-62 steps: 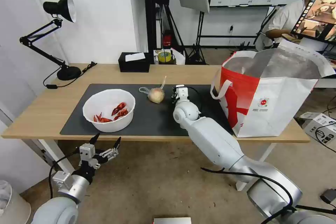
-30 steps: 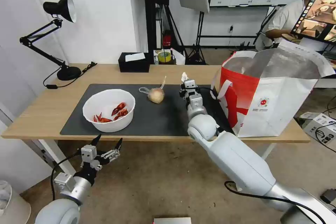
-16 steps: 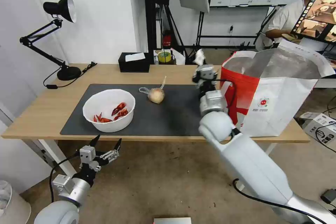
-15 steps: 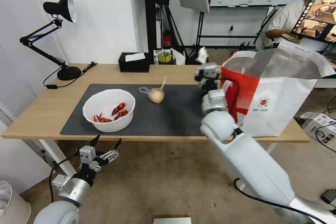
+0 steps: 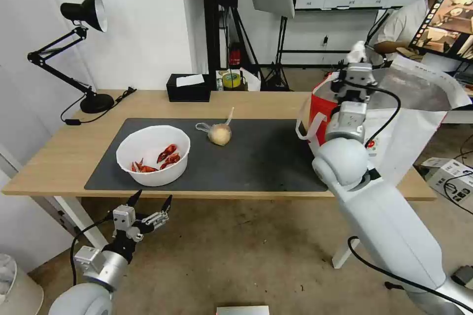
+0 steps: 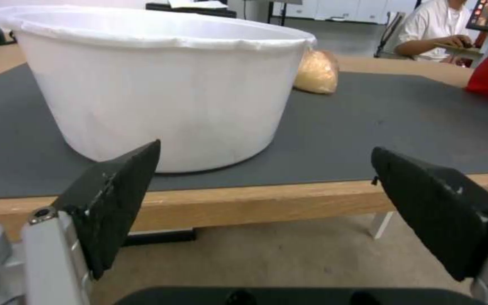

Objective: Pick up the trash from the table and place it into the takeout bag.

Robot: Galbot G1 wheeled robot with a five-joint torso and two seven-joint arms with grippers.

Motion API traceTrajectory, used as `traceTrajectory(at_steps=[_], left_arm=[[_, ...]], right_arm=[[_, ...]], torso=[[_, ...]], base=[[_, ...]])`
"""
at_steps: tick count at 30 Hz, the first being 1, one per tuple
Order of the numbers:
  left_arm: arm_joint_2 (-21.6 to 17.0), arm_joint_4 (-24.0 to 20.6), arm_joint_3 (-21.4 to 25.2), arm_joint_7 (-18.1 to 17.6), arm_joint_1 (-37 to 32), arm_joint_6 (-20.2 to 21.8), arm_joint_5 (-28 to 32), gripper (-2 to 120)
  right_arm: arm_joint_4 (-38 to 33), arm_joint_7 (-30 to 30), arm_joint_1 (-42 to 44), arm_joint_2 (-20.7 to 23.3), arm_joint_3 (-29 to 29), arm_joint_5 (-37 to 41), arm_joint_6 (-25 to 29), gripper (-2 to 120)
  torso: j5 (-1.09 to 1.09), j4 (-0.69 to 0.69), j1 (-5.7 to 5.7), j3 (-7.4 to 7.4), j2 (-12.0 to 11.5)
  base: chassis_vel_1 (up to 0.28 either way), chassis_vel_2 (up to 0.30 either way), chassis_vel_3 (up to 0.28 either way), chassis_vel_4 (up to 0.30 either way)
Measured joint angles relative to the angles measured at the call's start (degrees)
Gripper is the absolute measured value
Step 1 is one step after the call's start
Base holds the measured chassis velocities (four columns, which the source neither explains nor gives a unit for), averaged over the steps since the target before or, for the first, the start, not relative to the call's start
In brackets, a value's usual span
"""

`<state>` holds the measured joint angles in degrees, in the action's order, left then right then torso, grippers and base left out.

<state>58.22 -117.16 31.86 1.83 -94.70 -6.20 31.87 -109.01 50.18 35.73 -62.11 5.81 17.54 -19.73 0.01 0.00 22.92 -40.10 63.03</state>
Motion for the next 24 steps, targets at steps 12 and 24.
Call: traceTrajectory(at_steps=[12, 24], left_arm=[[-0.4, -0.5, -1.0, 0.9, 0.5, 0.0, -0.1, 100], [-0.4, -0.6, -1.5, 1.0, 0.7, 0.2, -0.1, 100]], right_arm=[[0.3, 1.6, 1.3, -0.1, 0.2, 4.5, -0.5, 15], [-0.7, 2.2, 1.5, 0.8, 0.4, 8.2, -1.5, 58]], torso=[[0.0, 0.0, 0.0, 0.0, 0.0], [-0.01, 0.0, 0.0, 0.0, 0.0]], base=[[0.0, 0.0, 0.0, 0.0], [0.0, 0.0, 0.0, 0.0]])
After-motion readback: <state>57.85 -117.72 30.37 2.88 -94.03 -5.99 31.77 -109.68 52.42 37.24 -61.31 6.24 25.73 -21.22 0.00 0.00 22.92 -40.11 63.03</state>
